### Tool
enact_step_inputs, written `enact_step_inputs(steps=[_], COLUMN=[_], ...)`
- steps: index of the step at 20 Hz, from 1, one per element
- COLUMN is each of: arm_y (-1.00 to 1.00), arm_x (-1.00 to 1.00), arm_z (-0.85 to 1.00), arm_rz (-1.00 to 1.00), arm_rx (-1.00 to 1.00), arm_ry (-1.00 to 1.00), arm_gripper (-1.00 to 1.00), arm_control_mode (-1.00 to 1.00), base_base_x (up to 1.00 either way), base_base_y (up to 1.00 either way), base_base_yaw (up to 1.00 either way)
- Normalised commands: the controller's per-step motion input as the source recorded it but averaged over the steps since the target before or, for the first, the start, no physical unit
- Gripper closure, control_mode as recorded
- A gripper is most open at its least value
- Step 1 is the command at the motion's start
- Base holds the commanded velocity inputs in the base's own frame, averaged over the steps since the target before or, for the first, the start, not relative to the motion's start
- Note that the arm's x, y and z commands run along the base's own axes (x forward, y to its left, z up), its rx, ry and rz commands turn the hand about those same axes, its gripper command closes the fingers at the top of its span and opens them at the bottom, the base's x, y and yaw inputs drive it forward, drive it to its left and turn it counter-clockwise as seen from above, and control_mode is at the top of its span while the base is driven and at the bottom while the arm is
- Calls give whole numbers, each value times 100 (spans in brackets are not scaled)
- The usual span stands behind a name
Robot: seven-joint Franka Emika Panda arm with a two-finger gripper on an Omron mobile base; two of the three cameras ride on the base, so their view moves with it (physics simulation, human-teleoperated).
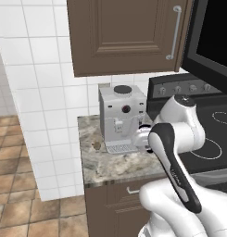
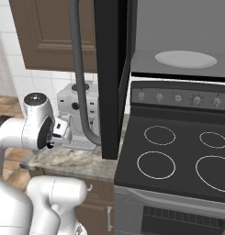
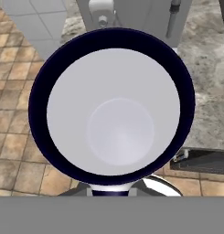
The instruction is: Pick the mug from the counter and place it inside the microwave. Then close the microwave.
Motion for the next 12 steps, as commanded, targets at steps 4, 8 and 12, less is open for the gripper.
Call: enact_step_inputs(steps=[4, 8, 12], arm_y=[-4, -17, -30], arm_x=[-30, -39, -33], arm_z=[13, 0, 0], arm_rz=[0, -3, -5], arm_rx=[-5, -6, -6], arm_ry=[0, 0, 0], arm_gripper=[100, 100, 100], arm_control_mode=[-100, -100, -100], base_base_x=[0, 0, 0], base_base_y=[0, 0, 0], base_base_yaw=[0, 0, 0])
